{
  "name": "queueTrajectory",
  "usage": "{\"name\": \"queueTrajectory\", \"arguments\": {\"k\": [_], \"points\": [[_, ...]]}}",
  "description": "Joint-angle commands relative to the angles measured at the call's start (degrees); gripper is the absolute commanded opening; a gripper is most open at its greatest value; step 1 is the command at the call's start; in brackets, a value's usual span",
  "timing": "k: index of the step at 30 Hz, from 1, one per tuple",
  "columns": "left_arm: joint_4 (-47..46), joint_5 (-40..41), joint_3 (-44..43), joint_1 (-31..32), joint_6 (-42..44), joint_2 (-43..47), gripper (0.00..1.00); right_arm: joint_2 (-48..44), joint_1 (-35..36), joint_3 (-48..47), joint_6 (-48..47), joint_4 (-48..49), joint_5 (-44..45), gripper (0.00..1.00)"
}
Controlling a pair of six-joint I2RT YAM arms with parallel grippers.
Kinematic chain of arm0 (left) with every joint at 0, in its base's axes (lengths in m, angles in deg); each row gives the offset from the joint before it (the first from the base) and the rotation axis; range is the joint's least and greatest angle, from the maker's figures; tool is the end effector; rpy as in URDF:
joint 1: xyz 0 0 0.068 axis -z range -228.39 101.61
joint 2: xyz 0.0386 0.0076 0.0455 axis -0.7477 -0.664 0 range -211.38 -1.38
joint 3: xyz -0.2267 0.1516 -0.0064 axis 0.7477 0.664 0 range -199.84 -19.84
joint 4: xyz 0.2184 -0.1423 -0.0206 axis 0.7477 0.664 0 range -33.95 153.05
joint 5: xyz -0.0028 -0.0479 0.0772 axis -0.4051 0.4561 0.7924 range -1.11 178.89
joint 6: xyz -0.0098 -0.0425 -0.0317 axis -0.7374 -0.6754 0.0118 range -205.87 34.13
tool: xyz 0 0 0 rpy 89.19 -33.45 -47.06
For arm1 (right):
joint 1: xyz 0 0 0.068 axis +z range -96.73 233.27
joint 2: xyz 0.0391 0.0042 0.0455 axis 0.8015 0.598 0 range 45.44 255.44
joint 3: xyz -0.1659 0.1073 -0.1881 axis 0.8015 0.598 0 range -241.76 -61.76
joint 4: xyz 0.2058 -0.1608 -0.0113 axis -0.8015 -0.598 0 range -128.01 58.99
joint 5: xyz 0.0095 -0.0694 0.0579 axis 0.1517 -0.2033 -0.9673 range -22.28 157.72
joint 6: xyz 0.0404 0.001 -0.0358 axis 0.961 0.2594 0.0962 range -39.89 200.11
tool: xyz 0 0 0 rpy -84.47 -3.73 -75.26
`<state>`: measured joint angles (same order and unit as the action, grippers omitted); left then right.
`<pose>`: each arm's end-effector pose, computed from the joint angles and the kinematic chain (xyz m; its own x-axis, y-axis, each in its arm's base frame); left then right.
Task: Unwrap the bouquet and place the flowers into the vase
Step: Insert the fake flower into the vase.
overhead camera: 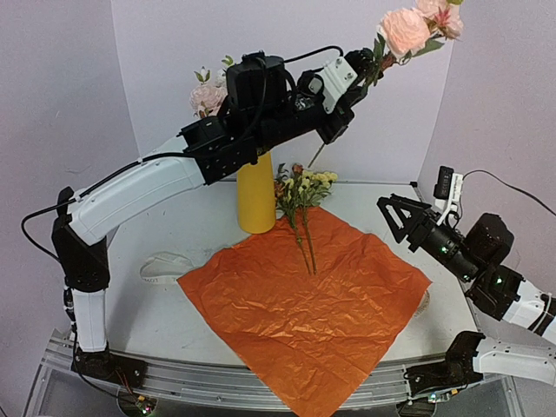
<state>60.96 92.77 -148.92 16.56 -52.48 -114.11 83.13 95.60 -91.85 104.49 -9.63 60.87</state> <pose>0.1916 -0.4043 0.5052 0.5521 0.1155 -0.8258 0.6851 0.5017 0.5282 0.1215 0.1163 0.3279 -0.1509 0.4169 -0.8963 -0.7597 0.5313 0.3750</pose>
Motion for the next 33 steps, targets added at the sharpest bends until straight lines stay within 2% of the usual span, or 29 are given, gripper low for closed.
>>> {"name": "queueTrajectory", "arguments": {"k": [1,4,10,13,15,21,24,30,33], "points": [[-3.7,7.0,-4.8,0.0,12.1,-2.6,0.00,0.7,0.3,-0.9,-1.4,1.4,0.7,0.75],[-3.9,9.3,-6.5,-0.7,15.4,-4.6,0.00,1.1,0.3,-1.1,-1.7,1.4,0.7,0.75],[-4.4,11.0,-6.6,-2.2,15.2,-5.1,0.00,2.0,0.3,-1.5,-2.5,1.4,0.6,0.75],[-4.4,7.7,-3.4,-2.2,9.0,-2.0,0.00,3.0,0.3,-1.9,-2.8,1.4,0.9,0.75],[-4.0,4.9,1.2,-2.2,0.8,2.6,0.00,3.5,0.3,-2.1,-2.9,1.5,1.3,0.75],[-3.9,-1.3,19.5,-2.2,-14.0,16.2,0.00,3.7,0.3,-1.8,-2.9,2.2,1.9,0.75],[-4.5,-0.7,27.6,-2.2,-15.6,21.6,0.00,4.2,0.3,-1.8,-3.1,2.4,1.7,0.75],[-14.0,7.5,44.7,-2.7,-12.5,35.4,0.00,5.4,0.3,-1.7,-2.5,3.7,0.8,0.75],[-14.8,5.4,48.3,-6.6,-13.8,38.9,0.00,6.4,0.3,-1.8,-2.1,4.6,0.1,0.75]]}}
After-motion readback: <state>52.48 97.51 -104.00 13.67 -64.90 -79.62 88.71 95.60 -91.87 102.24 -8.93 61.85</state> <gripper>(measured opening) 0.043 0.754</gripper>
